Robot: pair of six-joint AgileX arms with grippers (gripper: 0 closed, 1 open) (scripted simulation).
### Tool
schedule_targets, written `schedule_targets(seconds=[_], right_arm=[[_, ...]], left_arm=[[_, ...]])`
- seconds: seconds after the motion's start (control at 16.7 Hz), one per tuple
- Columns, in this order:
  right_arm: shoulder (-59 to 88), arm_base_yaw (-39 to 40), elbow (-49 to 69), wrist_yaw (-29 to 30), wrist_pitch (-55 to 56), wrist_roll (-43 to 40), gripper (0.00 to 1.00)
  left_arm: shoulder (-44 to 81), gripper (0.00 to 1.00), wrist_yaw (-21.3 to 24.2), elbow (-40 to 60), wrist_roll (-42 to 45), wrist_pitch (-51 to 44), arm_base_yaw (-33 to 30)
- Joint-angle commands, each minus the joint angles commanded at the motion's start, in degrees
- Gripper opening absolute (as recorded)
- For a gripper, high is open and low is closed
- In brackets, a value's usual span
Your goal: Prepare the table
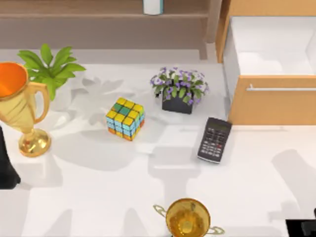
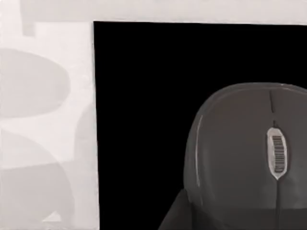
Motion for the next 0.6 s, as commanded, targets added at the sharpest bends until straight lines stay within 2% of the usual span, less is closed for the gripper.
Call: schedule_targets(seconds=[0.6], right_arm=[[-1.08, -0.13, -2.94, 0.30, 0.72, 0.05, 0.00]], left_arm=[[0.00, 1.00, 0.00, 0.00, 0.00, 0.00, 0.00]])
